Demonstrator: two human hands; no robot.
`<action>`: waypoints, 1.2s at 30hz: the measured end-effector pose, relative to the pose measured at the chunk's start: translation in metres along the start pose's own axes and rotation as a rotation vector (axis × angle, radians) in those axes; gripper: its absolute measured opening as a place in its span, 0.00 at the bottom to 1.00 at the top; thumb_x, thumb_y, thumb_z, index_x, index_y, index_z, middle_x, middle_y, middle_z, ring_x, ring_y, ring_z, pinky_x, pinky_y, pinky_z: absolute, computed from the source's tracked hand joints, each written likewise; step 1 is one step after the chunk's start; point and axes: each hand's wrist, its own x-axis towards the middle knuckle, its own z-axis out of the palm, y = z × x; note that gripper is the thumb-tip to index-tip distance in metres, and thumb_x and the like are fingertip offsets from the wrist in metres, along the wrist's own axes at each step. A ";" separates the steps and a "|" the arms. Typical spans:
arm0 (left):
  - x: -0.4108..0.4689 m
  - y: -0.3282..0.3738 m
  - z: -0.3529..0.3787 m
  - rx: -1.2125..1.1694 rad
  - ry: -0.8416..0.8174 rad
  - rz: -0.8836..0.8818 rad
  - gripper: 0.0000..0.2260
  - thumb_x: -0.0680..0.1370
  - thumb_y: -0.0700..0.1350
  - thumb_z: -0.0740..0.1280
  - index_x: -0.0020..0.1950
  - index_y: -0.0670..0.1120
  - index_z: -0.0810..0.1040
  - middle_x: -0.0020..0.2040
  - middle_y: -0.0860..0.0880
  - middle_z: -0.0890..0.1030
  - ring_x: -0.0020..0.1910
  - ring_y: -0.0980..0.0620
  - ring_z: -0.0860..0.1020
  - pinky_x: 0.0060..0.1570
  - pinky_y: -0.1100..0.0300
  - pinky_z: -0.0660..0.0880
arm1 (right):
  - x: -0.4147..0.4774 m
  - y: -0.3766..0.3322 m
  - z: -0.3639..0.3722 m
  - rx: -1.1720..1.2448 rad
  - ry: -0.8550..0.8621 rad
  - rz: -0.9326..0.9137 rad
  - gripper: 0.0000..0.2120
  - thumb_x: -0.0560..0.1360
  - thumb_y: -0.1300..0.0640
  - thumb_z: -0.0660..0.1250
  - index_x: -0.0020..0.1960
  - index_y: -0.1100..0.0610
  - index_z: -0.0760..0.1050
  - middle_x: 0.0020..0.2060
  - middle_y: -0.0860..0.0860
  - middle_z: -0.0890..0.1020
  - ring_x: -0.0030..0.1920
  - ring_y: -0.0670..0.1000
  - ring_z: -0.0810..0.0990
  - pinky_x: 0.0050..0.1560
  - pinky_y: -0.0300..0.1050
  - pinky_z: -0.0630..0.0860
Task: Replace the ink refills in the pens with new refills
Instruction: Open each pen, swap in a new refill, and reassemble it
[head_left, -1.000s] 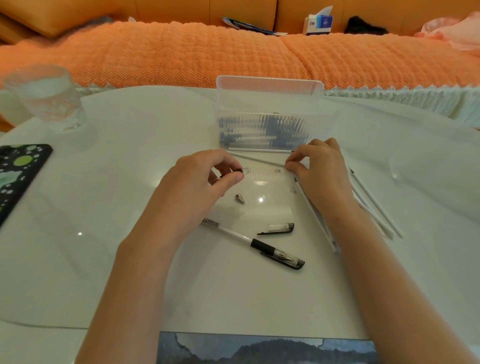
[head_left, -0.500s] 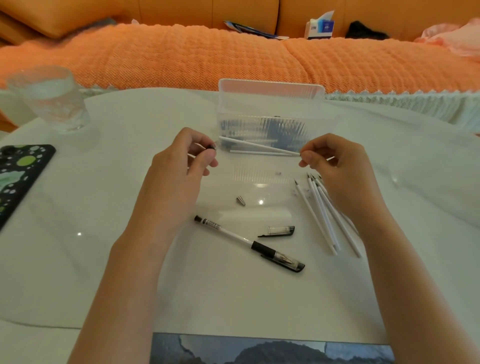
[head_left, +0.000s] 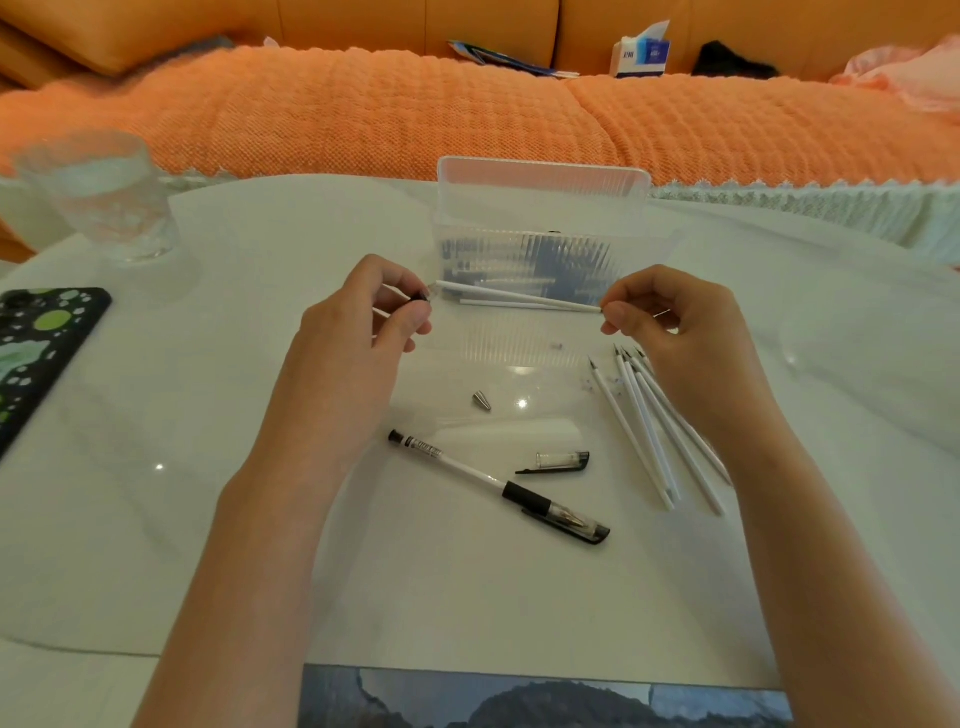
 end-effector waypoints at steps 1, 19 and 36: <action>0.000 0.000 0.000 -0.002 0.001 0.002 0.02 0.80 0.45 0.62 0.50 0.52 0.73 0.43 0.57 0.80 0.41 0.61 0.78 0.41 0.68 0.69 | 0.000 0.000 -0.001 0.001 -0.001 -0.003 0.06 0.76 0.63 0.65 0.43 0.54 0.77 0.35 0.47 0.81 0.41 0.48 0.79 0.48 0.43 0.74; -0.005 0.005 0.003 0.065 -0.162 -0.011 0.03 0.73 0.47 0.71 0.44 0.56 0.80 0.42 0.59 0.81 0.47 0.62 0.78 0.52 0.61 0.73 | -0.004 -0.006 0.006 -0.061 -0.133 -0.043 0.06 0.74 0.63 0.68 0.42 0.53 0.80 0.36 0.46 0.81 0.37 0.40 0.74 0.39 0.31 0.69; -0.009 0.013 0.014 0.147 -0.250 0.067 0.02 0.74 0.54 0.68 0.44 0.58 0.78 0.39 0.58 0.80 0.42 0.58 0.77 0.43 0.59 0.74 | -0.012 -0.020 0.026 0.075 -0.265 -0.003 0.01 0.72 0.60 0.71 0.43 0.56 0.82 0.34 0.48 0.83 0.37 0.46 0.80 0.43 0.39 0.78</action>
